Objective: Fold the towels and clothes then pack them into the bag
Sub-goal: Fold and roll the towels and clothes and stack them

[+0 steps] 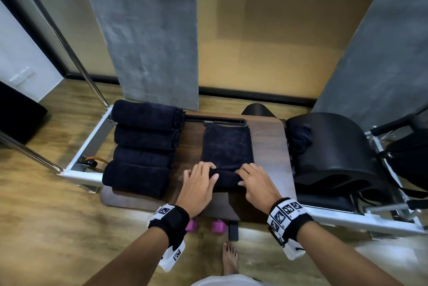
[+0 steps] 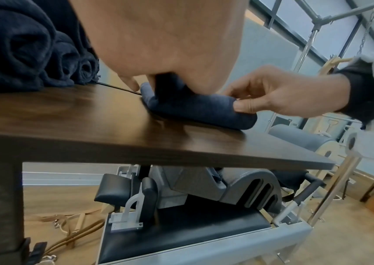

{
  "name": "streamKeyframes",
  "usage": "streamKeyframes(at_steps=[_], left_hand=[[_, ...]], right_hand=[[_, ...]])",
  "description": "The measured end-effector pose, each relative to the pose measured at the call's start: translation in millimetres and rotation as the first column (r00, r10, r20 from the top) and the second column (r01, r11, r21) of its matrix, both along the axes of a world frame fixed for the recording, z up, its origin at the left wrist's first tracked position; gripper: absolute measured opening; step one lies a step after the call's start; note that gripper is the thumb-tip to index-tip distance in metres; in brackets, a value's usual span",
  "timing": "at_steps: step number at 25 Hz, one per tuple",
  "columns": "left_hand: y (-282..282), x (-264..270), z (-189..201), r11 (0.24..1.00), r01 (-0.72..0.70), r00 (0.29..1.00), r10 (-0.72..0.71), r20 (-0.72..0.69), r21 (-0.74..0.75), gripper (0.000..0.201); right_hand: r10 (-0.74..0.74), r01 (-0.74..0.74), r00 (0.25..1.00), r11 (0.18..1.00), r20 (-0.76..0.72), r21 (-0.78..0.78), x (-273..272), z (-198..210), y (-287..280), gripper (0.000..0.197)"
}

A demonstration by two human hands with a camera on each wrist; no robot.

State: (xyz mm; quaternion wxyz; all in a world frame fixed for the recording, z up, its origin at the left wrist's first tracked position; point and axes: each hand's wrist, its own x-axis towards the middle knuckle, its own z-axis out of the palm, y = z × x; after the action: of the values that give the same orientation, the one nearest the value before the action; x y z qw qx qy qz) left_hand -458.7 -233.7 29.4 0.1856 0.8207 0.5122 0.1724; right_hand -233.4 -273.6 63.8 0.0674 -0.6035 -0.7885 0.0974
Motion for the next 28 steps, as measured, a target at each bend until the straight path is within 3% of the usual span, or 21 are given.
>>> streamKeyframes(at_steps=[4,7,9,11,12,14,15,16,18,22,25,28], left_hand=[[5,-11,4,0.996,0.084,0.988,-0.079,-0.131,0.039,0.054],[16,-6,11,0.996,0.066,0.997,-0.068,-0.033,-0.052,0.035],[21,1,16,0.982,-0.012,0.996,0.030,0.089,-0.191,0.022],[29,4,20,0.930,-0.086,0.987,0.129,0.099,-0.359,0.014],[35,5,22,0.904,-0.113,0.984,0.160,0.082,-0.411,0.012],[46,7,26,0.863,-0.158,0.977,0.207,0.051,-0.479,0.016],[51,8,28,0.851,-0.175,0.974,0.222,0.037,-0.494,0.019],[56,10,30,0.852,-0.183,0.975,0.222,0.023,-0.491,0.022],[63,13,31,0.893,-0.168,0.979,0.199,0.032,-0.417,0.027],[69,17,31,0.949,-0.142,0.967,0.194,0.166,-0.280,0.034],[73,18,28,0.954,-0.111,0.975,0.159,0.155,-0.279,0.050],[85,20,30,0.937,-0.123,0.968,0.186,0.171,-0.326,0.049]], right_hand=[[-0.090,0.066,0.985,0.985,-0.150,-0.163,4,7,17,0.048],[-0.152,0.093,0.961,0.964,-0.230,-0.250,7,8,29,0.057],[-0.149,0.096,0.954,0.973,-0.259,-0.209,12,7,36,0.045],[-0.112,0.091,0.941,0.992,-0.318,-0.083,17,10,40,0.015],[-0.092,0.078,0.941,0.995,-0.327,-0.055,20,12,42,0.018],[-0.008,-0.005,0.973,0.998,-0.229,-0.056,26,10,46,0.055],[0.019,-0.031,0.986,0.997,-0.167,-0.065,29,8,50,0.063],[0.028,-0.042,0.987,0.996,-0.157,-0.083,30,9,54,0.063],[-0.030,-0.019,0.956,0.987,-0.291,-0.162,37,9,64,0.053],[-0.268,0.056,0.802,0.924,-0.534,-0.379,48,12,86,0.027],[-0.322,0.111,0.746,0.923,-0.583,-0.368,51,6,99,0.008],[-0.323,0.148,0.731,0.935,-0.602,-0.323,56,1,105,0.018]])
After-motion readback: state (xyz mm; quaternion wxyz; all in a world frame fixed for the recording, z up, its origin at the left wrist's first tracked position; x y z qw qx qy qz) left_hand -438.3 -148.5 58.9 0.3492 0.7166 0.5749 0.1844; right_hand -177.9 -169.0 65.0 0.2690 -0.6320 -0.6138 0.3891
